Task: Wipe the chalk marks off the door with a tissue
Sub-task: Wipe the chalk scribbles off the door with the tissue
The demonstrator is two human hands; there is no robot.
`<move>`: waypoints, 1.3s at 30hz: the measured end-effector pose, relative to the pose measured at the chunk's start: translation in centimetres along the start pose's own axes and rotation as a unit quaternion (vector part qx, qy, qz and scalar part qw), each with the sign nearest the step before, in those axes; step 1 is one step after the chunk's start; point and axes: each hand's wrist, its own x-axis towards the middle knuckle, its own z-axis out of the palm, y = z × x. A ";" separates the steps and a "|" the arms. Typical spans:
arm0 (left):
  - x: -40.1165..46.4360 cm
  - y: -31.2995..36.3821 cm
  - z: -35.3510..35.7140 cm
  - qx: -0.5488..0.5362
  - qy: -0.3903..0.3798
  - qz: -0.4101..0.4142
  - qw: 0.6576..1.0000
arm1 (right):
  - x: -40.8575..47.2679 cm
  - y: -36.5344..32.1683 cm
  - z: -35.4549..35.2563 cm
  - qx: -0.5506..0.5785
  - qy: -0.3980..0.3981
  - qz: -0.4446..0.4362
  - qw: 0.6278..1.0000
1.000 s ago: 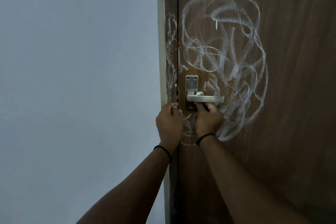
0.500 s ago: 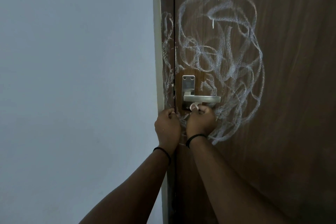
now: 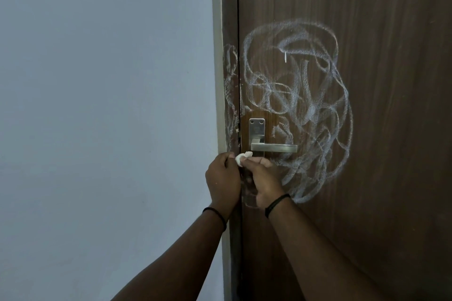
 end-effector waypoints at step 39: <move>5.9 1.4 3.5 0.246 -0.094 0.409 0.874 | 8.3 -11.4 -0.9 -0.578 -0.015 -0.583 0.570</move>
